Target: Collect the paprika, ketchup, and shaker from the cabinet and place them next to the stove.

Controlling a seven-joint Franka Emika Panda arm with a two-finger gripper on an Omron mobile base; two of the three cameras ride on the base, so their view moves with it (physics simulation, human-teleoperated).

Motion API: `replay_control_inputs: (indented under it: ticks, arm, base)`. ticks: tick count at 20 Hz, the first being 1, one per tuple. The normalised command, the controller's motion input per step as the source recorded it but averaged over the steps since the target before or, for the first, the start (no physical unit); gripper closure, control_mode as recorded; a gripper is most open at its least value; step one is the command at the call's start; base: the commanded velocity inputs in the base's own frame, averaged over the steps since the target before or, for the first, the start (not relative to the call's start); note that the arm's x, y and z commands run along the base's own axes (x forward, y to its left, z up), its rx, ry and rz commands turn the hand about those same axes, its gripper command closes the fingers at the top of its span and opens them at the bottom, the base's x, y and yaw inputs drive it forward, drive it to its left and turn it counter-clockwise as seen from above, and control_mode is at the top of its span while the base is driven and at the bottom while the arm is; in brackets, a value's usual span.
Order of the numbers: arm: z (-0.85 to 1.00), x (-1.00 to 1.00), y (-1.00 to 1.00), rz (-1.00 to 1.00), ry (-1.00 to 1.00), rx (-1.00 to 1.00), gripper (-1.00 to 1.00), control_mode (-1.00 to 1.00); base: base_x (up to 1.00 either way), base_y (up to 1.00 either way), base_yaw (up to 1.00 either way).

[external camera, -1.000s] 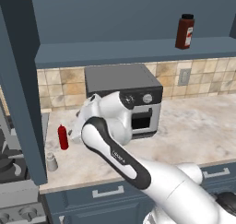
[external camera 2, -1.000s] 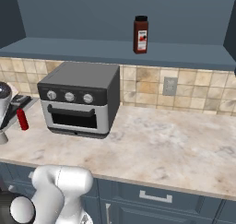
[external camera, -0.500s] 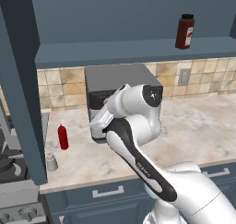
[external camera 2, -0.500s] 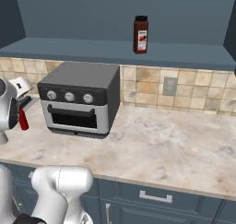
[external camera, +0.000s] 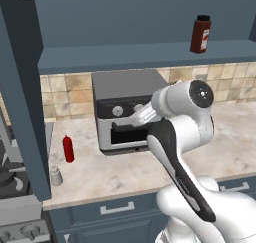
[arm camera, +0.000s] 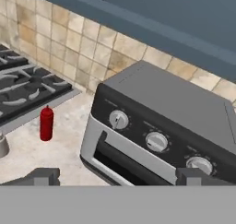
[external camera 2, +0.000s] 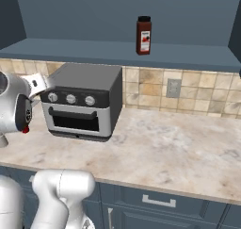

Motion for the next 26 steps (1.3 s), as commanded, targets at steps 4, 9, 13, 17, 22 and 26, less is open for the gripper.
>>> replay_control_inputs:
  ticks: [4, 9, 13, 17, 22, 26]
  arm:
    - [0.45, -0.21, -1.00, -0.19, -0.02, 0.02, -1.00, -1.00]
    - [0.45, -0.27, -0.98, -0.16, -0.09, 0.02, -1.00, -1.00]
    - [0.49, -0.28, -0.88, -0.16, -0.17, 0.00, -1.00, -1.00]
    - [0.52, -0.11, -0.78, -0.16, -0.19, 0.00, -1.00, -1.00]
    - [0.62, 0.00, -0.69, -0.17, -0.15, 0.00, -1.00, -1.00]
    - [0.63, 0.14, -0.50, -0.19, -0.06, 0.00, -1.00, -1.00]
  base:
    - [0.00, 0.00, 0.00]
    - [0.00, 0.00, 0.00]
    - [0.00, 0.00, 0.00]
    - [0.00, 0.00, 0.00]
    - [0.00, 0.00, 0.00]
    - [0.00, 0.00, 0.00]
